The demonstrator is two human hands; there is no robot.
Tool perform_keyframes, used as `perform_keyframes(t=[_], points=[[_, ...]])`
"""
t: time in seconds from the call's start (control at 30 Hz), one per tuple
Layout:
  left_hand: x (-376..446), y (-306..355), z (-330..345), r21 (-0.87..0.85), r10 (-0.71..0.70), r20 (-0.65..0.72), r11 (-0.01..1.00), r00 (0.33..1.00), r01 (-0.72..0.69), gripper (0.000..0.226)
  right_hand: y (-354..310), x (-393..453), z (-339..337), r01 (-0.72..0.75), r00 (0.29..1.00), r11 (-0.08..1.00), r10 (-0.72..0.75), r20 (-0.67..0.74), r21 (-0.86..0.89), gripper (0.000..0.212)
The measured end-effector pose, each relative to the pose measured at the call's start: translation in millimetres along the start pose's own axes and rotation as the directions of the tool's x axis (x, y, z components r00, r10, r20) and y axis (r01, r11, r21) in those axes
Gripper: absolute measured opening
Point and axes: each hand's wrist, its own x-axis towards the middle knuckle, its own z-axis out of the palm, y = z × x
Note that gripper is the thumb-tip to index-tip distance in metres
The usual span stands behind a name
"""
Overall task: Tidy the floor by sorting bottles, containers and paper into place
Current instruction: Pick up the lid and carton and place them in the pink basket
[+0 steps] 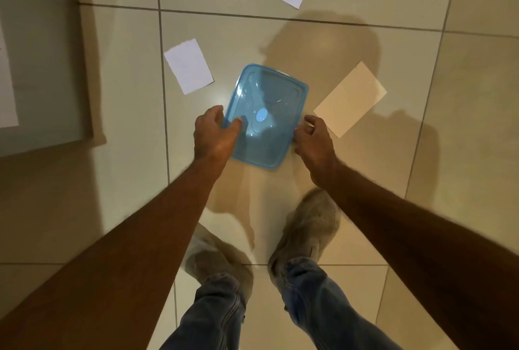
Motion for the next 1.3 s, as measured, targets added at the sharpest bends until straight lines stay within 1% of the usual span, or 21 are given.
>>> perform_keyframes(t=[0.07, 0.1, 0.2, 0.23, 0.27, 0.33, 0.37, 0.43, 0.53, 0.63, 0.73, 0.87, 0.93, 1.03, 1.2, 1.3], points=[[1, -2, 4, -0.021, 0.018, -0.002, 1.000, 1.000, -0.018, 0.054, 0, 3, 4, 0.007, 1.000, 0.999, -0.006, -0.010, 0.034, 0.046], [2, -1, 5, -0.034, 0.020, 0.004, 0.999, 1.000, -0.020, 0.055, -1, 5, 5, 0.010, 1.000, 0.998, -0.009, -0.018, 0.058, 0.042], [4, 2, 7, -0.079, -0.027, 0.009, 0.996, 1.000, 0.028, 0.059, -6, 10, 10, -0.015, 0.999, 0.992, 0.020, -0.039, 0.122, 0.036], [4, 3, 7, -0.104, -0.040, 0.001, 0.994, 0.999, 0.040, 0.054, -9, 11, 11, -0.032, 0.998, 0.990, 0.039, -0.048, 0.140, 0.037], [4, 6, 7, -0.129, -0.039, -0.006, 0.991, 0.999, 0.038, 0.045, -12, 12, 12, -0.046, 0.997, 0.988, 0.055, -0.057, 0.151, 0.038], [3, 11, 5, -0.161, -0.007, -0.015, 0.987, 1.000, 0.004, 0.020, -20, 13, 14, -0.053, 0.995, 0.986, 0.066, -0.075, 0.157, 0.038], [2, 15, 4, -0.179, 0.003, -0.020, 0.984, 1.000, -0.007, 0.014, -26, 12, 14, -0.049, 0.995, 0.987, 0.062, -0.079, 0.155, 0.038], [2, 24, -1, -0.257, -0.042, -0.039, 0.966, 0.998, 0.031, 0.016, -39, 13, 13, -0.023, 0.997, 0.991, 0.033, -0.071, 0.134, 0.037], [6, 39, -12, -0.449, -0.167, 0.003, 0.881, 0.986, 0.151, 0.023, -64, 14, 13, 0.048, 0.998, 0.996, -0.044, -0.042, 0.080, 0.034], [9, 49, -28, -0.579, -0.171, 0.037, 0.799, 0.985, 0.161, 0.024, -96, 18, 14, 0.142, 0.990, 0.990, -0.142, 0.020, -0.003, 0.029], [14, 55, -45, -0.707, -0.160, 0.044, 0.693, 0.986, 0.144, 0.022, -131, 29, 17, 0.264, 0.965, 0.959, -0.261, 0.036, -0.103, 0.031], [26, 61, -61, -0.816, -0.173, 0.039, 0.563, 0.984, 0.131, 0.026, -181, 52, 24, 0.435, 0.899, 0.882, -0.436, 0.035, -0.179, 0.039], [35, 60, -67, -0.837, -0.183, 0.039, 0.530, 0.982, 0.132, 0.026, -207, 66, 30, 0.521, 0.847, 0.817, -0.532, 0.027, -0.246, 0.046], [50, 57, -73, -0.841, -0.164, 0.041, 0.526, 0.986, 0.123, 0.028, -246, 89, 37, 0.609, 0.770, 0.725, -0.637, 0.023, -0.321, 0.058], [79, 55, -86, -0.845, -0.128, -0.004, 0.530, 0.992, 0.065, 0.025, -288, 127, 49, 0.665, 0.702, 0.629, -0.710, 0.050, -0.402, 0.079], [97, 56, -91, -0.839, -0.085, -0.032, 0.544, 0.996, 0.019, 0.024, -306, 149, 58, 0.663, 0.666, 0.520, -0.739, 0.106, -0.538, 0.099]])
